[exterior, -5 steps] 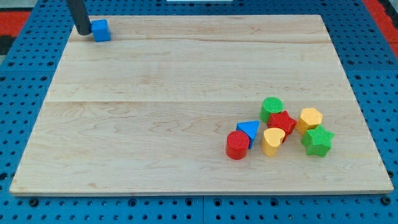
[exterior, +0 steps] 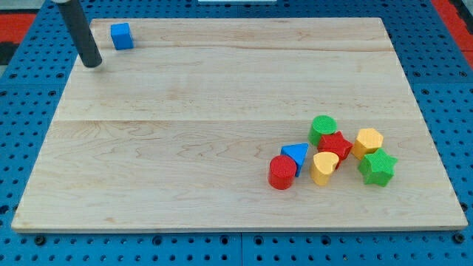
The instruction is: Move your arm to bottom center
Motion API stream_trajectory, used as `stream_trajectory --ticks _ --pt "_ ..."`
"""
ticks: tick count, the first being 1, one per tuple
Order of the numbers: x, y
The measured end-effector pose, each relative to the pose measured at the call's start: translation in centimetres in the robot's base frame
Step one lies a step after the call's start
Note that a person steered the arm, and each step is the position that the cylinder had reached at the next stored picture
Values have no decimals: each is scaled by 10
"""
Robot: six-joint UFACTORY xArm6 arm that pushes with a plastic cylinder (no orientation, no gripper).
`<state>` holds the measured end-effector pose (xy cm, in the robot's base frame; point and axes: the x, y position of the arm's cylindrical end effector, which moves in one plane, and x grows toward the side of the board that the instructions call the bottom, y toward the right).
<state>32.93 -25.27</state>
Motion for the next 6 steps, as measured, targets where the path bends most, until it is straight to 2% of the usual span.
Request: stream_trajectory --ticks 1,2,3,5,6 --pt "57 48" --pt "70 124" --pt "128 188" --pt "277 195" --pt "290 223"
